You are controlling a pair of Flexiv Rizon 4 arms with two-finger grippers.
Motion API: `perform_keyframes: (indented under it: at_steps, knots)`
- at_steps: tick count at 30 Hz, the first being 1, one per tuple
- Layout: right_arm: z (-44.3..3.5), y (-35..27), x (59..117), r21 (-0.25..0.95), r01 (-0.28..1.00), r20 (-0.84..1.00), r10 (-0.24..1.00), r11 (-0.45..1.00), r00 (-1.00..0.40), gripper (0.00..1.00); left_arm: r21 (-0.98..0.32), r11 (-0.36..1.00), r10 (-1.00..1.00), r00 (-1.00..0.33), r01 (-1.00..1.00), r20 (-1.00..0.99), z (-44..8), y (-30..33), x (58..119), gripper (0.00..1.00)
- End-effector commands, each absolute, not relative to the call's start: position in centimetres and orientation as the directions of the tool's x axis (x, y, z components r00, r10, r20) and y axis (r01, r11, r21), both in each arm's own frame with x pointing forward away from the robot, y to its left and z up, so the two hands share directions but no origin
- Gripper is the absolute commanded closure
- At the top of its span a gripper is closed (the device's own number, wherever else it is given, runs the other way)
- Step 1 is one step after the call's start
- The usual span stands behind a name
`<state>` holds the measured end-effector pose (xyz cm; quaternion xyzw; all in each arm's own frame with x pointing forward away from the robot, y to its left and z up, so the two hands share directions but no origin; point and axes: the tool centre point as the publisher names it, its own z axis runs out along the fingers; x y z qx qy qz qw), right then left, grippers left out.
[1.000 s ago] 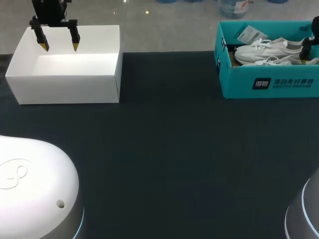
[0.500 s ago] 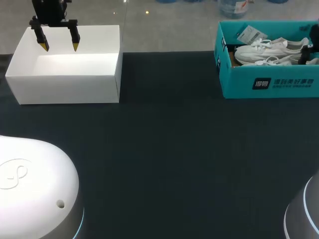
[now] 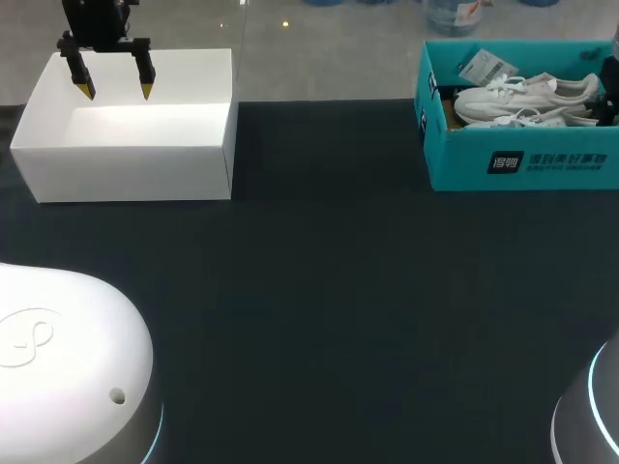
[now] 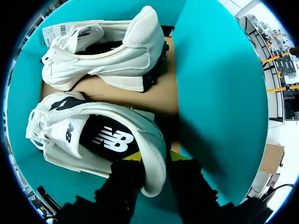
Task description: Take the shoe out of the shoebox, open the shoe tongue, remove and reinsert the insole, then place the shoe into the shoebox
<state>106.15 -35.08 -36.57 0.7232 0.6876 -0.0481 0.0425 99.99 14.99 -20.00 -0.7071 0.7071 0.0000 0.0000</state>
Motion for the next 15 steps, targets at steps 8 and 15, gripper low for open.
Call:
perform_keyframes:
  at_steps: [8, 15]
  knots:
    - [-34.1, -35.3, 106.5, -0.032, 0.993, -0.170, 0.980, -0.114, 0.107, 1.00, 0.000, 0.000, -1.000, 0.000, -1.000, 0.000, -20.0, 15.0, 100.0, 0.00]
    - [-30.0, -35.9, 106.5, -0.013, 0.987, -0.193, 0.968, -0.163, 0.158, 1.00, 0.000, 0.000, -1.000, 0.000, -1.000, 0.000, -20.0, 15.0, 100.0, 0.00]
